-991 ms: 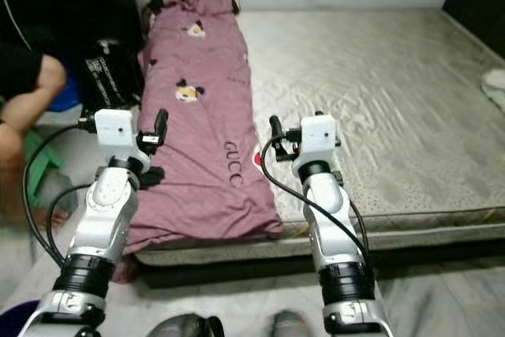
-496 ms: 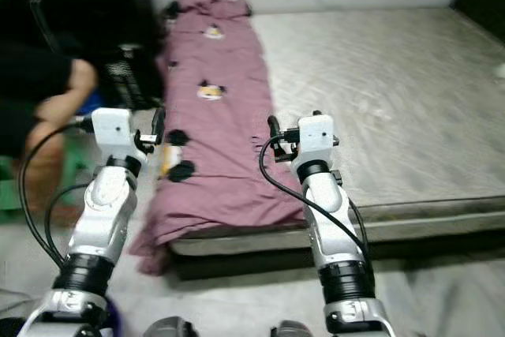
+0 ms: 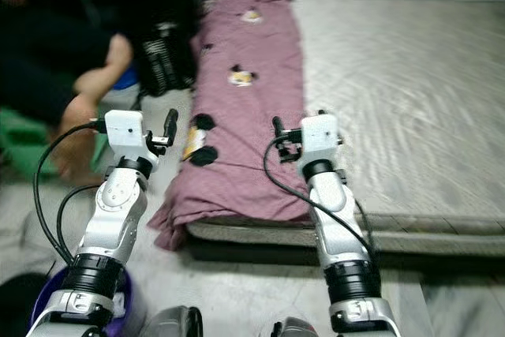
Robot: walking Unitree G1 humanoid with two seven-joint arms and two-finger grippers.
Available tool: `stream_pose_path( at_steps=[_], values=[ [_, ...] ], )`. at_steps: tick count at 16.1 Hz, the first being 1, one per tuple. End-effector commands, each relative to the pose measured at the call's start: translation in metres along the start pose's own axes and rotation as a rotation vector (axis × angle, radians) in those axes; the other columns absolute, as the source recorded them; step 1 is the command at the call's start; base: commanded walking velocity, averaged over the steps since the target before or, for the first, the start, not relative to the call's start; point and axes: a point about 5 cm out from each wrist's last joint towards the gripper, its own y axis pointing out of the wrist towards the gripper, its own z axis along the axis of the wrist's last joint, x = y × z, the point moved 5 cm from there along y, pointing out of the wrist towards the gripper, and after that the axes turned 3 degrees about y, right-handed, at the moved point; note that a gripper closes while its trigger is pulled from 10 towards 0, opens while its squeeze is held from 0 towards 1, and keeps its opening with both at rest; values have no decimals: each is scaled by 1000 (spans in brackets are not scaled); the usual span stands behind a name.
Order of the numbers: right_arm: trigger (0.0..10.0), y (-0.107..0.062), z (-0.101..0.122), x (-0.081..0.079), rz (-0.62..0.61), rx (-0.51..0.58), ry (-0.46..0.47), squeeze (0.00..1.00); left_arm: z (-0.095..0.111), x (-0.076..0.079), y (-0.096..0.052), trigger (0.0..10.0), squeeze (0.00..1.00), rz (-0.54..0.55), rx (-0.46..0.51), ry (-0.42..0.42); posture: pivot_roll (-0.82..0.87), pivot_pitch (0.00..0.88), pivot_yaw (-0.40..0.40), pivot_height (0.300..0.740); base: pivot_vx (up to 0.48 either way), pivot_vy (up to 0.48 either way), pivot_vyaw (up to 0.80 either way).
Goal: Clean up the room
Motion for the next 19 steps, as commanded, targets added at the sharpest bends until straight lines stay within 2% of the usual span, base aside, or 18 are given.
stream_pose_path(
  at_steps=[1,3,6,8,11,14,17,19],
  values=[
    [10000,0,8,1,-3,31,-7,0,14,-1,0,10000,0,-8,57,21,-106,15,42,740,0,0,800],
    [10000,-4,12,4,-7,44,-10,0,21,-4,-4,10000,0,4,87,57,-105,18,39,740,0,0,800],
    [10000,-9,11,6,-13,41,-10,0,9,-17,-12,10000,0,39,46,65,-95,15,45,740,0,0,800],
    [10000,-8,8,4,-8,32,-7,0,10,-18,-14,10000,0,43,46,67,-71,11,32,740,0,0,800],
    [10000,2,8,-19,83,27,-4,0,11,-29,-24,10000,0,103,46,69,-18,15,-21,740,0,0,800],
    [10000,4,8,-31,131,29,1,0,11,-31,-33,10000,0,123,46,86,11,21,-42,740,0,0,800],
    [10000,3,7,-36,141,29,7,0,10,-33,-40,10000,0,127,41,112,21,20,-37,740,0,0,800],
    [10000,3,5,-38,139,30,15,0,2,-33,-45,10000,0,114,14,131,17,19,-21,740,0,0,800]
  ],
)
